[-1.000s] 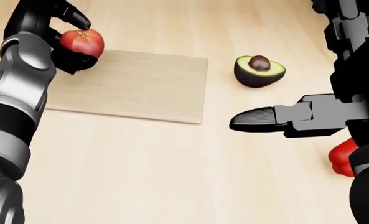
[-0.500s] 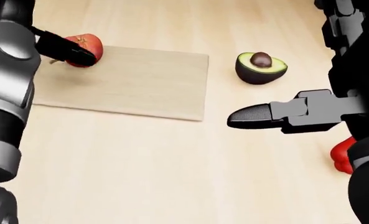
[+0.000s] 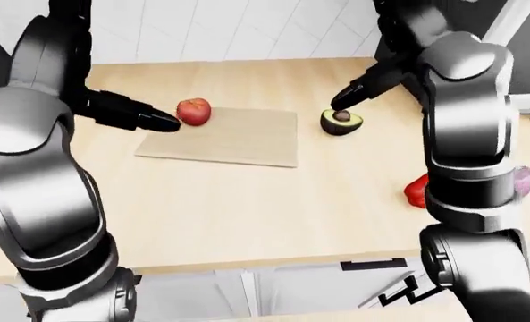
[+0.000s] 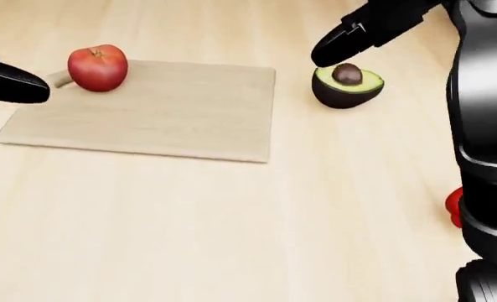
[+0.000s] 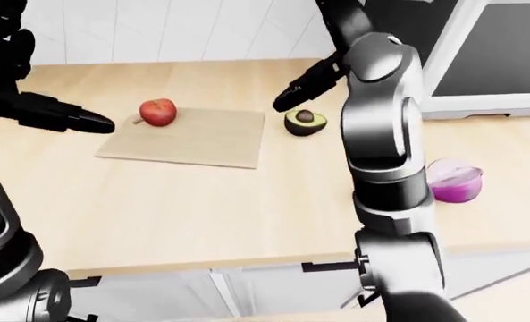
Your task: Place the avocado, onion, tomato and bell pepper on the cutting board.
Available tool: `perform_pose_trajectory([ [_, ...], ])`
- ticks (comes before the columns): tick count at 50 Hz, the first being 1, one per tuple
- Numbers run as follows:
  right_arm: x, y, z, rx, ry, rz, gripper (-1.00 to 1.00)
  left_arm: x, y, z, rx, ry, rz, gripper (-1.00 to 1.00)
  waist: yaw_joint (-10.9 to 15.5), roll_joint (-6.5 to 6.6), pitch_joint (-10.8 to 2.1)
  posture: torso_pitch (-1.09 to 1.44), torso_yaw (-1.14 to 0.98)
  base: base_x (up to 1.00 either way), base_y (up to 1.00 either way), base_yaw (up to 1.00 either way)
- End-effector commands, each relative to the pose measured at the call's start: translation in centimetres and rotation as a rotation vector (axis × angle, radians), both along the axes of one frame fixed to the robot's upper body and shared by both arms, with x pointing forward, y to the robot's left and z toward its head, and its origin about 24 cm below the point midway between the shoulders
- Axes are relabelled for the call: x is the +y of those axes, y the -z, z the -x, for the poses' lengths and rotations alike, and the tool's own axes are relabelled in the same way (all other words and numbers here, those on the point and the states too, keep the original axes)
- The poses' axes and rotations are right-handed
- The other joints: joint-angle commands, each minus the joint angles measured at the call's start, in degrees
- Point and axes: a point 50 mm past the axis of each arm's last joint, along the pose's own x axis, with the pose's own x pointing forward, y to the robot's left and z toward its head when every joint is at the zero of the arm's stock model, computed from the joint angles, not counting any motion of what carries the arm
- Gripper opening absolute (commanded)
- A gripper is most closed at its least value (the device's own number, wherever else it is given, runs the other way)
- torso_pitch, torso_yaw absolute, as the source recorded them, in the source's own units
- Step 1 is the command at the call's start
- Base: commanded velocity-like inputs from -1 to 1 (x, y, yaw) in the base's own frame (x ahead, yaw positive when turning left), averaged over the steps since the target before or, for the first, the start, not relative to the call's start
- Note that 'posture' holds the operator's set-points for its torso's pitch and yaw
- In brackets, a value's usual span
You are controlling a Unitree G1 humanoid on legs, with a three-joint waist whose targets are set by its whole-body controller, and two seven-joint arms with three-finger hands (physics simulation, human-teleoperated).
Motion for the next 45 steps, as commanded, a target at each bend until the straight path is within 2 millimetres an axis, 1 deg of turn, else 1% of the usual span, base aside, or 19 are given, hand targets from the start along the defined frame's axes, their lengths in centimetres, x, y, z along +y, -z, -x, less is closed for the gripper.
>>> perform_pose_trajectory([
  [1, 0.0, -2.1, 0.3, -0.093, -0.015, 0.096, 1.00, 0.2, -0.6, 1.1, -0.042, -0.014, -0.005, 1.00, -0.1, 0.26, -1.63, 0.00, 0.00, 0.00, 0.00, 0.00],
  [5, 0.3, -2.4, -2.0, -0.047, -0.041, 0.165, 1.00, 0.3, 1.0, 2.7, -0.028, -0.013, 0.000, 1.00, -0.1, 0.62, -1.79, 0.00, 0.00, 0.00, 0.00, 0.00],
  [8, 0.4, -1.8, -3.5, -0.007, -0.055, 0.226, 1.00, 0.3, 1.8, 3.3, -0.024, -0.018, 0.014, 1.00, -0.1, 0.84, -1.86, 0.00, 0.00, 0.00, 0.00, 0.00],
  [9, 0.6, -1.5, -3.9, 0.006, -0.063, 0.217, 1.00, 0.2, 2.1, 3.4, -0.022, -0.008, 0.037, 1.00, -0.1, 0.85, -1.88, 0.00, 0.00, 0.00, 0.00, 0.00],
  [11, 0.3, -0.7, -4.9, 0.039, -0.062, 0.242, 1.00, 0.3, 2.3, 3.5, -0.017, -0.012, 0.035, 1.00, -0.1, 0.85, -1.95, 0.00, 0.00, 0.00, 0.00, 0.00],
  [12, 0.2, -0.5, -5.2, 0.056, -0.055, 0.294, 1.00, 0.3, 2.3, 3.5, -0.015, -0.012, 0.035, 1.00, -0.1, 0.87, -1.99, 0.00, 0.00, 0.00, 0.00, 0.00],
  [14, 0.0, -0.3, -5.5, 0.077, -0.052, 0.316, 1.00, 0.4, 2.4, 3.6, -0.013, -0.015, 0.032, 1.00, -0.1, 0.83, -2.11, 0.00, 0.00, 0.00, 0.00, 0.00],
  [17, -0.2, 0.4, -6.2, 0.132, -0.057, 0.404, 1.00, 0.5, 2.6, 3.7, -0.011, -0.019, 0.033, 1.00, 0.0, 0.80, -2.13, 0.00, 0.00, 0.00, 0.00, 0.00],
  [19, -0.3, 0.8, -6.6, 0.159, -0.060, 0.448, 1.00, 0.6, 2.7, 3.7, -0.014, -0.024, 0.034, 1.00, 0.0, 0.85, -2.09, 0.00, 0.00, 0.00, 0.00, 0.00],
  [23, -0.5, 2.0, -7.3, 0.199, -0.061, 0.465, 1.00, 0.7, 3.0, 3.7, -0.007, -0.026, 0.036, 1.00, 0.0, 0.90, -2.05, 0.00, 0.00, 0.00, 0.00, 0.00],
  [28, -0.6, 2.8, -7.7, 0.239, -0.064, 0.484, 1.00, 1.0, 3.2, 3.8, -0.004, -0.037, 0.040, 1.00, -0.1, 0.94, -2.11, 0.00, 0.00, 0.00, 0.00, 0.00],
  [32, -0.2, 3.6, -8.0, 0.261, -0.083, 0.496, 1.00, 1.0, 3.2, 3.8, -0.006, -0.038, 0.041, 1.00, -0.1, 0.97, -2.05, 0.00, 0.00, 0.00, 0.00, 0.00],
  [35, 0.0, 4.5, -8.2, 0.285, -0.102, 0.502, 1.00, 1.2, 3.3, 4.0, -0.005, -0.041, 0.043, 1.00, -0.1, 1.02, -2.05, 0.00, 0.00, 0.00, 0.00, 0.00],
  [45, 1.0, 5.8, -8.5, 0.315, -0.131, 0.519, 1.00, 1.3, 3.7, 4.1, 0.004, -0.048, 0.038, 1.00, 0.0, 1.21, -2.19, 0.00, 0.00, 0.00, 0.00, 0.00],
])
